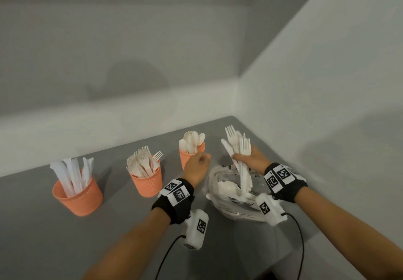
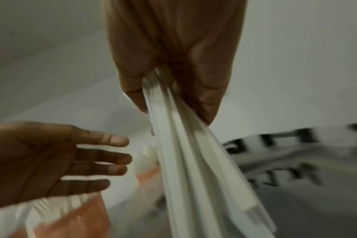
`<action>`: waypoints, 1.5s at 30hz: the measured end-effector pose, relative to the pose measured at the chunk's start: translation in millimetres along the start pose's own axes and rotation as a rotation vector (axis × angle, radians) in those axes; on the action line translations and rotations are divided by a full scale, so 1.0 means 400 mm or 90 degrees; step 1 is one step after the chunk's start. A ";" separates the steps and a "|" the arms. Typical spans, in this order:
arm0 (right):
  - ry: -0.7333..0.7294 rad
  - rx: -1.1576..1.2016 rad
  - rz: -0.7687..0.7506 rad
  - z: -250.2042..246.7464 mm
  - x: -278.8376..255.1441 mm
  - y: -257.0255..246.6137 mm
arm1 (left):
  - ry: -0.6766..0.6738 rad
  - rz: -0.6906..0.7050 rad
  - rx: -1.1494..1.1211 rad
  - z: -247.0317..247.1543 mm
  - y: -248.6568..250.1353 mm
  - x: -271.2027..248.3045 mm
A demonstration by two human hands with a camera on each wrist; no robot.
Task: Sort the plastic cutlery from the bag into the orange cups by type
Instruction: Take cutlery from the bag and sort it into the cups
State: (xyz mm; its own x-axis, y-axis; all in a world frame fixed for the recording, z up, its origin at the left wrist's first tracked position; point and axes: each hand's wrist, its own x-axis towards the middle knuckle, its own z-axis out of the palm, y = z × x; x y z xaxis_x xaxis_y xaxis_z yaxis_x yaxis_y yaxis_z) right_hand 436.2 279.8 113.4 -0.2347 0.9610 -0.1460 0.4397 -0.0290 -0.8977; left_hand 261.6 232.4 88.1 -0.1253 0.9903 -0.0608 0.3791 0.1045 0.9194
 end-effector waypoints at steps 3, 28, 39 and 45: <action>0.004 0.165 0.002 0.043 0.024 -0.056 | 0.024 -0.103 -0.237 -0.045 0.016 -0.017; -0.032 0.397 -0.014 0.611 0.023 -0.267 | 0.192 -0.307 -0.881 -0.310 -0.102 -0.132; -0.077 0.269 -0.144 0.601 0.055 -0.237 | 0.025 -0.306 -0.281 -0.373 -0.067 -0.154; -0.119 -0.017 -0.227 0.624 0.050 -0.212 | 0.224 -0.094 -0.302 -0.393 -0.060 -0.092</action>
State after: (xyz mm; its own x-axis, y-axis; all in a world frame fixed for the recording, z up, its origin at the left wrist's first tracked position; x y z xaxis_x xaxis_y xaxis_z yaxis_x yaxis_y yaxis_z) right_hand 177.6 232.9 82.9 -0.5292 0.8429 0.0970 0.3238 0.3063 -0.8952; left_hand 113.0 178.8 129.3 -0.4721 0.8698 -0.1434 -0.1047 0.1062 0.9888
